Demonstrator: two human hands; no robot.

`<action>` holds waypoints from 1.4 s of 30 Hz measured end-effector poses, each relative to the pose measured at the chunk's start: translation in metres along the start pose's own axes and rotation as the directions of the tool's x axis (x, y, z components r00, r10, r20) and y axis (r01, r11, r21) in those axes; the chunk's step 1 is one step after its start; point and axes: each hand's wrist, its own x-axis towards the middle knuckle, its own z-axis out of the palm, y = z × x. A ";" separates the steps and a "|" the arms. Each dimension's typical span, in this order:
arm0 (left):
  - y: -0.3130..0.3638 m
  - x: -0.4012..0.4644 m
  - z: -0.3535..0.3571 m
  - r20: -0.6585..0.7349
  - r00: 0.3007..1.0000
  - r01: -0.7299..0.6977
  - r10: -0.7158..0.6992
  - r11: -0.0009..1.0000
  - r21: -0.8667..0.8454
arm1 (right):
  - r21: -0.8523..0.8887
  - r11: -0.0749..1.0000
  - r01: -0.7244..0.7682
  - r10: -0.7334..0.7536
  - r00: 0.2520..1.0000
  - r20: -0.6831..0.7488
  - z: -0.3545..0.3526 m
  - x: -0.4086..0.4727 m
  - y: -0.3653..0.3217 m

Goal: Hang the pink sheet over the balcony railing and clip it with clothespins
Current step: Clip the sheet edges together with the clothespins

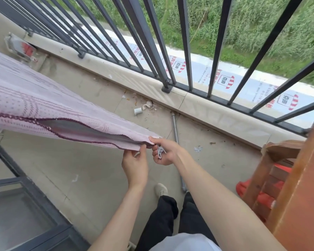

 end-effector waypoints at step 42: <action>-0.003 0.007 0.011 0.110 0.990 0.060 -0.087 0.973 0.225 | -0.267 0.890 0.370 -0.424 0.886 -0.185 -0.035 -0.008 0.063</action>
